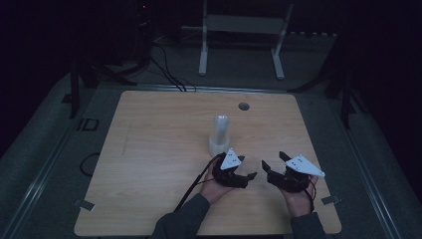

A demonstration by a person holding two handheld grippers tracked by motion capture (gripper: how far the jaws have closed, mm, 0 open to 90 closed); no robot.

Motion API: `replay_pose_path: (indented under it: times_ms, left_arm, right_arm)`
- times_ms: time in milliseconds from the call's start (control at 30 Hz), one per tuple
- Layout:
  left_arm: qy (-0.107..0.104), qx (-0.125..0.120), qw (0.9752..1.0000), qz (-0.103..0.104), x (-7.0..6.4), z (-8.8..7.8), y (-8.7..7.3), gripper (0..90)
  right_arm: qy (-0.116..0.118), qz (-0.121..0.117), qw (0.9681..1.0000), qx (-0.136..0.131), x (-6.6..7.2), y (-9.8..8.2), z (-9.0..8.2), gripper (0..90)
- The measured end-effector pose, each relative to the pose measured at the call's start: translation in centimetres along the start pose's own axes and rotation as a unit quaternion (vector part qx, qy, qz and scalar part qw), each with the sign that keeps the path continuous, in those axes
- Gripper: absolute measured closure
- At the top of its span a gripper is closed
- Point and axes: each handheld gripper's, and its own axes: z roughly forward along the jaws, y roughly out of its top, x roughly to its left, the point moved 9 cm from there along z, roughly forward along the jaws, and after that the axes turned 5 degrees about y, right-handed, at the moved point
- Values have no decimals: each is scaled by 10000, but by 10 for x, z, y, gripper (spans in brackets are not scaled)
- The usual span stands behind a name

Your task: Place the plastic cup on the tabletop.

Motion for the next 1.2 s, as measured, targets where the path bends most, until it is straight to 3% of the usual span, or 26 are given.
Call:
replay_pose_path:
  times_ms: [667,1200]
  left_arm:
    - [-2,284,9996,-41,0,1,-11,153]
    - [14,251,9996,-93,3,-6,-14,147]
  right_arm:
    - [4,-6,10000,23,1,-1,1,275]
    - [-9,7,10000,23,0,-1,1,275]
